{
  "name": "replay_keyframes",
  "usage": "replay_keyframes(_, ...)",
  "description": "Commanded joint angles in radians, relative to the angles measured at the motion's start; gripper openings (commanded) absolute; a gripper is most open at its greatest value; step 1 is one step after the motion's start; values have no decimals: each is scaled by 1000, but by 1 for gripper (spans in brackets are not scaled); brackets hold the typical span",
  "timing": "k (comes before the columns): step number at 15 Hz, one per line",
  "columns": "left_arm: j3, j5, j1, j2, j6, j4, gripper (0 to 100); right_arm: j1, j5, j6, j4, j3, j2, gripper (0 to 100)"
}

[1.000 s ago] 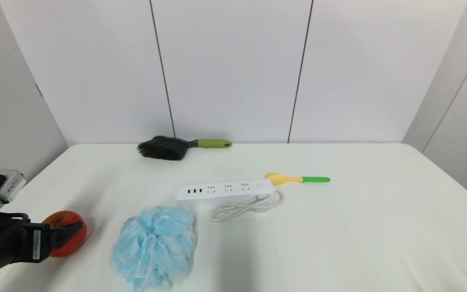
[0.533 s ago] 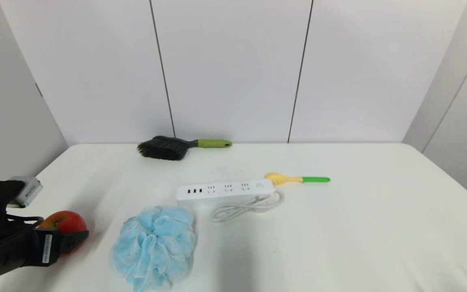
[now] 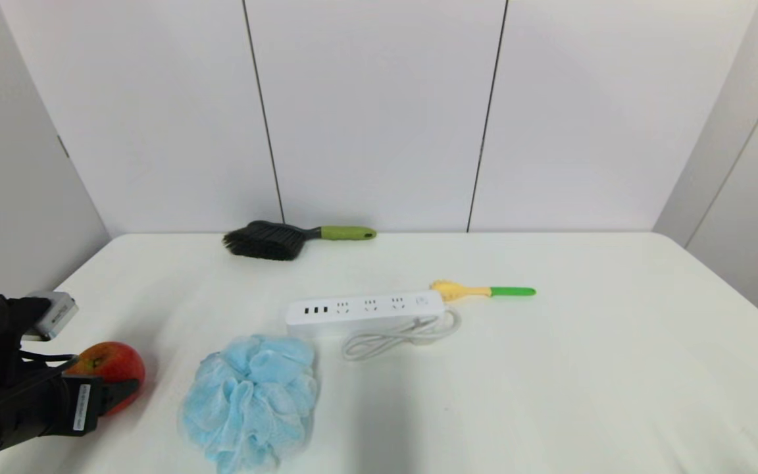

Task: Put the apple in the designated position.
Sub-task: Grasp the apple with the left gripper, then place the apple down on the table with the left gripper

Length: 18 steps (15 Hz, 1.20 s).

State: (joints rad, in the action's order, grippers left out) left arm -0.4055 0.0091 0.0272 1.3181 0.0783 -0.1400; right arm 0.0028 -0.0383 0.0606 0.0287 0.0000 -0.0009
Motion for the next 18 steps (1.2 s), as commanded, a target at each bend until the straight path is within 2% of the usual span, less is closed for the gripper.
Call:
replay_keyframes(1, -127, -14, -9, -2, 41, 3, 0, 0, 0, 1, 0, 12, 1, 100)
replay_keyframes(4, -349, -67, -70, 81, 126, 3, 0, 0, 0, 1, 0, 12, 1, 100)
replay_keyframes(7, -602, -192, -213, 263, 129, -1, 0, 0, 0, 1, 0, 12, 1, 100)
replay_keyframes(10, -871, -201, -365, 484, 130, -15, 0, 0, 0, 1, 0, 12, 1, 100)
replay_keyframes(18, -1377, -202, -629, 914, 136, -62, 0, 0, 0, 1, 0, 12, 1, 100)
